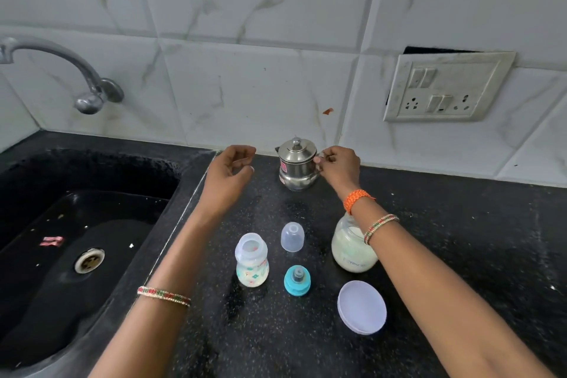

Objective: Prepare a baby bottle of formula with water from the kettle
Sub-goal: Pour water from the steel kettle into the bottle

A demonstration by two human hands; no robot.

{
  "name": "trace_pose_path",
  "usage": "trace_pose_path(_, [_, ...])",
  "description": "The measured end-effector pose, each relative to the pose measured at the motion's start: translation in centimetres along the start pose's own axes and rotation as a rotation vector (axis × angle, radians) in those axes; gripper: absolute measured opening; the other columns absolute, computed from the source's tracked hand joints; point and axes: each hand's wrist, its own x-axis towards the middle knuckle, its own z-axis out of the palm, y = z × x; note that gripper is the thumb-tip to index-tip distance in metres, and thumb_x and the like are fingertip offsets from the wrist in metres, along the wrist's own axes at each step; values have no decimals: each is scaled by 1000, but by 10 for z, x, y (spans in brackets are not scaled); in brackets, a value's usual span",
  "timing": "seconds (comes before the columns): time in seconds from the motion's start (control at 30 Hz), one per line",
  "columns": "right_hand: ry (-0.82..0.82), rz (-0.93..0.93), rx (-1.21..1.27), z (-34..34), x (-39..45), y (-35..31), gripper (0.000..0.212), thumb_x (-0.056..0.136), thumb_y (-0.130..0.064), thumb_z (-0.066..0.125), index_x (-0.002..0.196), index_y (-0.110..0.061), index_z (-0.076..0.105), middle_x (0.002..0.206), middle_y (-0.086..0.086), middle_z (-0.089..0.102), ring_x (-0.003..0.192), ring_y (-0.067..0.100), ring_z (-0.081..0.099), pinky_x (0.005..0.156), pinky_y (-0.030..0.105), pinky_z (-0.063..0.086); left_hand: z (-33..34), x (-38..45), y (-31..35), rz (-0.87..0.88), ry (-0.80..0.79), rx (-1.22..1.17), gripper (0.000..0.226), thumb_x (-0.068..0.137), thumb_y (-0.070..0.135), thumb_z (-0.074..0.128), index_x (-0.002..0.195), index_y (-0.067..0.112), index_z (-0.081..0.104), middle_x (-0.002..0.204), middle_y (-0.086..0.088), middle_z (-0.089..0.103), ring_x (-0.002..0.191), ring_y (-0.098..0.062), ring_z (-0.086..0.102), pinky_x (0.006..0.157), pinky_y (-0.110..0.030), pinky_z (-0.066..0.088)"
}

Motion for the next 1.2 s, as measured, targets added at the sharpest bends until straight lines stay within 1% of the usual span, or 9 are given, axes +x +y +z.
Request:
trace_pose_path(0.13, [-8,-116,113,-30,-19,-22,9,79,-6,73,79,-13,67,82,7,68,87,28,69,81,49,57,-16,-31,-3,1,7,1,35,85,-12,53,109,13,58,111,-1,63,102,-9,59,86,-11,48])
trace_pose_path(0.3, [-87,-162,210,-63,-55,-41,19,82,-4,70,75,-21,67,79,3,68,78,20,67,66,32,59,-30,-76,-25,-74,15,-44,40,84,-13,56,113,15,58,115,4,63,108,-7,59,92,-15,46])
trace_pose_path(0.4, [-159,-185,211,-73,-78,-46,21,83,-4,69,75,-23,66,77,3,68,74,20,66,69,38,59,-30,-102,-45,-160,-12,-75,45,83,-14,58,121,10,54,124,-1,58,114,-11,56,95,-15,44])
trace_pose_path(0.53, [-206,-207,165,-77,-99,-48,18,82,-4,69,77,-21,66,78,2,66,76,24,66,72,43,60,-23,-126,-62,-265,12,-167,40,87,-7,57,124,6,54,120,-2,61,107,-11,59,78,-10,50])
trace_pose_path(0.63, [-225,-221,105,-75,-109,-47,7,82,-6,70,86,-12,69,81,2,67,81,26,67,76,47,59,-21,-141,-72,-316,-12,-194,34,89,-4,53,119,12,58,115,1,66,102,-8,63,86,-19,51])
trace_pose_path(0.73, [-226,-270,24,-74,-111,-47,11,81,-6,71,92,-8,70,86,6,68,88,29,68,83,49,56,-19,-154,-80,-304,-20,-128,35,86,-7,55,110,17,61,108,5,68,93,4,65,89,-16,51])
trace_pose_path(0.83, [-248,-331,-57,-75,-114,-51,12,82,-8,71,93,-11,71,83,0,68,86,24,68,84,48,56,-16,-158,-85,-265,-56,-17,45,83,-7,59,110,28,58,112,11,65,104,3,61,96,-15,45])
trace_pose_path(0.97, [-279,-388,-109,-72,-116,-55,11,82,-6,70,91,-11,72,76,-11,66,78,9,67,80,37,58,-14,-159,-90,-219,-44,60,54,80,-3,62,107,43,56,111,25,61,112,0,59,100,-21,42])
trace_pose_path(1.2, [-299,-466,-235,-65,-118,-61,12,82,-9,71,93,-9,73,82,-3,69,71,-4,60,68,10,45,-14,-160,-91,-200,-34,79,52,81,-4,60,111,37,55,107,28,59,104,10,58,98,-19,42])
